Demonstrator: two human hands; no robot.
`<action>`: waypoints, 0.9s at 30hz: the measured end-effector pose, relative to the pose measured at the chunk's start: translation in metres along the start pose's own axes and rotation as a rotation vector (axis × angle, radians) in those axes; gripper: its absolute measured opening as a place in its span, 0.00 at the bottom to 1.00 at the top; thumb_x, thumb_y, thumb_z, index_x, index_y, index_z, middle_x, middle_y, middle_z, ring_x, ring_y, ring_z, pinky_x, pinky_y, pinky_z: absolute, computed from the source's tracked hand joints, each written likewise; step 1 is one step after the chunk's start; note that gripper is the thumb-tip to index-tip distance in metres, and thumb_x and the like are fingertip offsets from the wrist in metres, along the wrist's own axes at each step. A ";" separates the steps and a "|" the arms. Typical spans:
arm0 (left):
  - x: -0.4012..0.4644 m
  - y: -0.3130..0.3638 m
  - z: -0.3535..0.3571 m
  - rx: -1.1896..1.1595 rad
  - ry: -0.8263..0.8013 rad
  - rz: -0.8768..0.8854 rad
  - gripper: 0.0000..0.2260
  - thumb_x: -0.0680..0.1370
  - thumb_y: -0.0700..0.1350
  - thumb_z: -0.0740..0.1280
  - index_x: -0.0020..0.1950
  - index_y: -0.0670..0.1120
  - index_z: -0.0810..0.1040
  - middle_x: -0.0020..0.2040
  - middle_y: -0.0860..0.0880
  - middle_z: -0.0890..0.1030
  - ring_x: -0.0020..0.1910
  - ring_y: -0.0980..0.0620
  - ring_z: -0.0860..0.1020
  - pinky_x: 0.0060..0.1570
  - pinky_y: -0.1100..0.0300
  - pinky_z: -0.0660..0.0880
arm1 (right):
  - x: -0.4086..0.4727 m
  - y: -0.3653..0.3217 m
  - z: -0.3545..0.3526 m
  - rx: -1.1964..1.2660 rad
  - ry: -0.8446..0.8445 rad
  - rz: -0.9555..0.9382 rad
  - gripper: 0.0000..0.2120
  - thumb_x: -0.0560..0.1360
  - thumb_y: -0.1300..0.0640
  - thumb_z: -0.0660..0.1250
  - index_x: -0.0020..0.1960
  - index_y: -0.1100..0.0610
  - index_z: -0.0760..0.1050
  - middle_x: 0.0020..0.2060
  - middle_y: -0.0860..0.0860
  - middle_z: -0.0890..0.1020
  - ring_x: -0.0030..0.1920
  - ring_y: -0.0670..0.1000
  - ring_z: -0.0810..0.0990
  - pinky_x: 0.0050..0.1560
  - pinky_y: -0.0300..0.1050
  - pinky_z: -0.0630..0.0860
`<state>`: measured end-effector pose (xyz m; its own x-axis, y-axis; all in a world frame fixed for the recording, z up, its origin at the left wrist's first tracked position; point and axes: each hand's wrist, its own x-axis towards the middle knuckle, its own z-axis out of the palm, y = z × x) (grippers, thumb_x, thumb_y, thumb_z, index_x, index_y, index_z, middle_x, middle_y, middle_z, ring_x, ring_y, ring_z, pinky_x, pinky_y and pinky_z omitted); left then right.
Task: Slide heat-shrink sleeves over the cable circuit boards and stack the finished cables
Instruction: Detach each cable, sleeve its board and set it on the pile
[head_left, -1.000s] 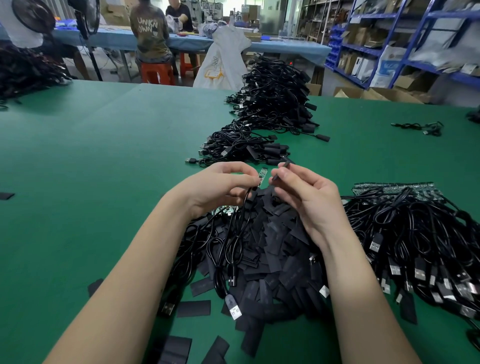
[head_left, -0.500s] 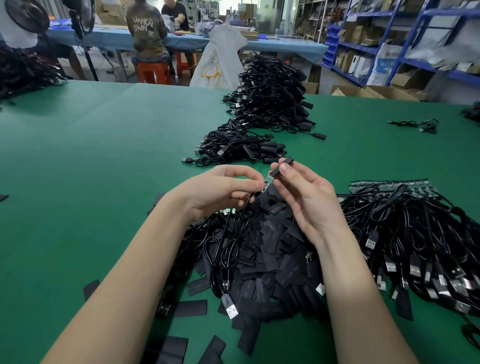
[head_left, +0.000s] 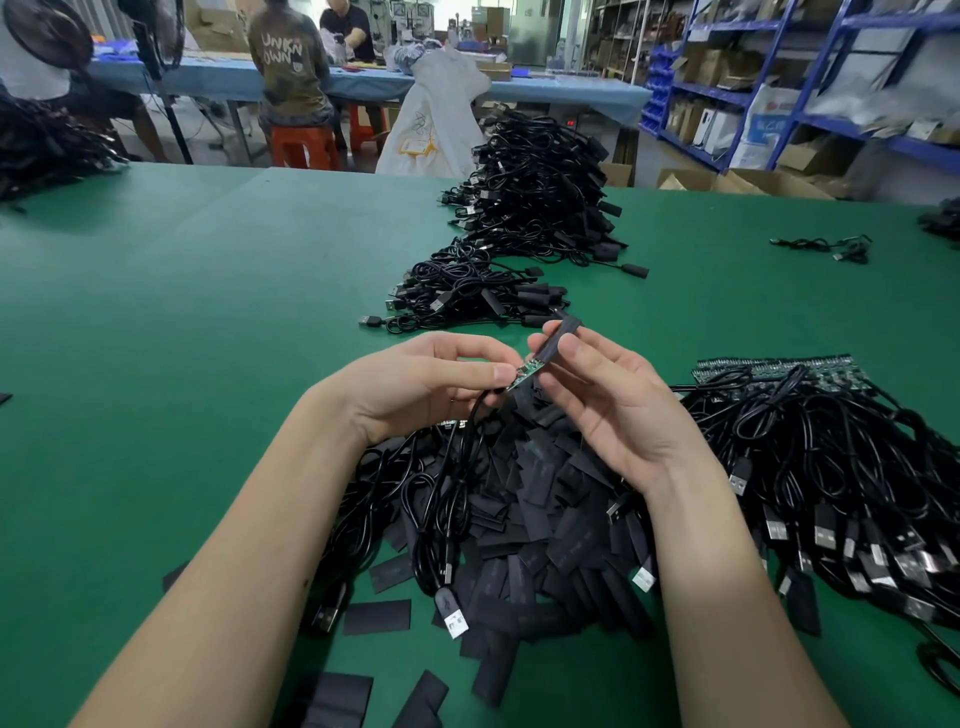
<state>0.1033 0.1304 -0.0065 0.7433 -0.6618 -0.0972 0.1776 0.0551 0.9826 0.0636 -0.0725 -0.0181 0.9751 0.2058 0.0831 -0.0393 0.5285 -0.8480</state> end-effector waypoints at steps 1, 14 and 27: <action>0.000 0.000 0.000 -0.004 -0.001 0.001 0.05 0.74 0.40 0.71 0.47 0.47 0.85 0.40 0.51 0.79 0.37 0.58 0.78 0.42 0.68 0.76 | 0.000 0.000 0.000 0.001 -0.003 0.000 0.10 0.69 0.55 0.76 0.49 0.54 0.88 0.50 0.53 0.87 0.50 0.47 0.86 0.47 0.36 0.81; -0.001 0.000 -0.001 -0.056 0.005 0.037 0.03 0.74 0.39 0.72 0.46 0.45 0.84 0.38 0.52 0.81 0.35 0.58 0.78 0.40 0.68 0.77 | 0.002 -0.008 0.010 -0.147 0.066 -0.083 0.06 0.69 0.59 0.74 0.45 0.56 0.87 0.46 0.56 0.88 0.48 0.49 0.87 0.46 0.36 0.81; 0.002 -0.003 0.000 -0.078 0.028 0.032 0.03 0.75 0.39 0.72 0.47 0.44 0.83 0.37 0.52 0.80 0.34 0.59 0.78 0.38 0.68 0.77 | 0.001 -0.005 0.008 -0.087 0.079 -0.084 0.08 0.69 0.58 0.74 0.48 0.56 0.87 0.48 0.55 0.87 0.49 0.48 0.86 0.47 0.36 0.81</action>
<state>0.1040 0.1288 -0.0094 0.7669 -0.6379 -0.0713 0.2024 0.1349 0.9700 0.0628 -0.0680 -0.0093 0.9885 0.0962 0.1171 0.0591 0.4668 -0.8824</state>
